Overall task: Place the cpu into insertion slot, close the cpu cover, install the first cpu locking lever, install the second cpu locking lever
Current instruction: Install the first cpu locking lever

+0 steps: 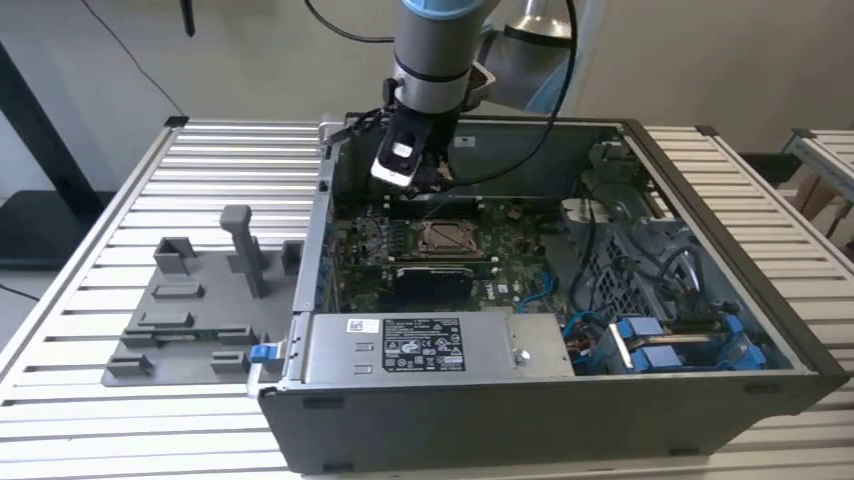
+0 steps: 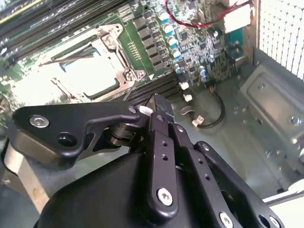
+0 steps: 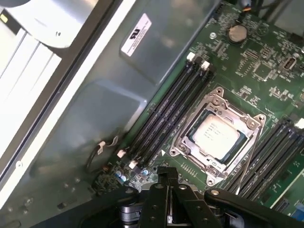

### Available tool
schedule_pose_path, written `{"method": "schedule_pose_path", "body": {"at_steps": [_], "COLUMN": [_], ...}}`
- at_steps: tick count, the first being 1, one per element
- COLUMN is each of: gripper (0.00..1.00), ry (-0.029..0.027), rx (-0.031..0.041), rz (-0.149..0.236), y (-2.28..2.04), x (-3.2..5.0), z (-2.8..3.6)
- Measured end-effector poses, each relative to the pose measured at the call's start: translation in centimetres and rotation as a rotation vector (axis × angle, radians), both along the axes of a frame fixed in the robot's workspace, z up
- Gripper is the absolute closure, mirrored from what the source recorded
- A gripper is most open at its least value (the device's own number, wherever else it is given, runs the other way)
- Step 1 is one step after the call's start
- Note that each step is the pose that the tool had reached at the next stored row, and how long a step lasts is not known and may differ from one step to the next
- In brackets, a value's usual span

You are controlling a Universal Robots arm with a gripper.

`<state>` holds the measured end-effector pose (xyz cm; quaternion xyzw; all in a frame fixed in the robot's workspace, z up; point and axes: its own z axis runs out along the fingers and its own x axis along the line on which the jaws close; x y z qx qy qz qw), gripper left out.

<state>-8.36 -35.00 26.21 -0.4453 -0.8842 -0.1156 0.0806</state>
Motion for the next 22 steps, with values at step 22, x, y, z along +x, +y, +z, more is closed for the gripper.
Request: {"method": "schedule_pose_path", "body": {"at_steps": [22], "gripper": [0.89], "ry": [-0.0828], "rx": [0.0037], "rz": [0.237], "y": [0.01], "x": [0.01], "z": [-0.19]}}
